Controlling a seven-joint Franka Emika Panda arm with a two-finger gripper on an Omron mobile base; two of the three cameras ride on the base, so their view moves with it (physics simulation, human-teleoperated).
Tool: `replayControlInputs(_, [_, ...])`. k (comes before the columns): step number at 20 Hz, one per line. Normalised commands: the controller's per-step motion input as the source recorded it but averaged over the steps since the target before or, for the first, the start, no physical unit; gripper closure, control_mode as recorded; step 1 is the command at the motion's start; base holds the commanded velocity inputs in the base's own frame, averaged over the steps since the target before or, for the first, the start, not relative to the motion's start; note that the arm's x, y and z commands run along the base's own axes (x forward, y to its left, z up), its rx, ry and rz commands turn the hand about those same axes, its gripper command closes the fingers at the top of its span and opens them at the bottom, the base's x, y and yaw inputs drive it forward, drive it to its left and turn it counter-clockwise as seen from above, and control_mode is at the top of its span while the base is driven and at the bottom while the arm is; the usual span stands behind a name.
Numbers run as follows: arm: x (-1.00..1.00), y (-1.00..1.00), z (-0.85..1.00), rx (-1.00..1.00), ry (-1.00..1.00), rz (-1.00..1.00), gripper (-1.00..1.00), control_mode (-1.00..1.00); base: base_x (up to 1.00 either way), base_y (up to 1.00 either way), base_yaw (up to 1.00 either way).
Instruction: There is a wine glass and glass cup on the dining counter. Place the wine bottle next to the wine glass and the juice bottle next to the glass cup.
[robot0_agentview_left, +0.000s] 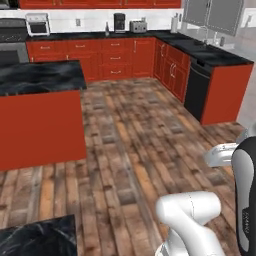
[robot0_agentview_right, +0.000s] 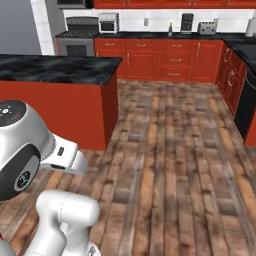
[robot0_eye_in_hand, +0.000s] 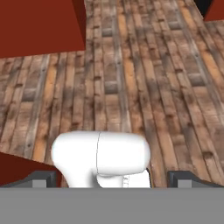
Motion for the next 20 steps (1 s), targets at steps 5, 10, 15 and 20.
replayControlInputs(5, [0.0,0.0,0.0,0.0,0.0,0.0,-1.0,1.0,0.91,-0.3,0.03])
replayControlInputs(10, [0.0,0.0,0.0,0.0,0.0,0.0,-1.0,1.0,0.86,-0.36,0.03])
replayControlInputs(15, [0.0,0.0,0.0,0.0,0.0,0.0,-1.0,1.0,0.79,-0.38,0.04])
replayControlInputs(20, [0.0,0.0,0.0,0.0,0.0,0.0,-1.0,1.0,0.76,-0.4,0.04])
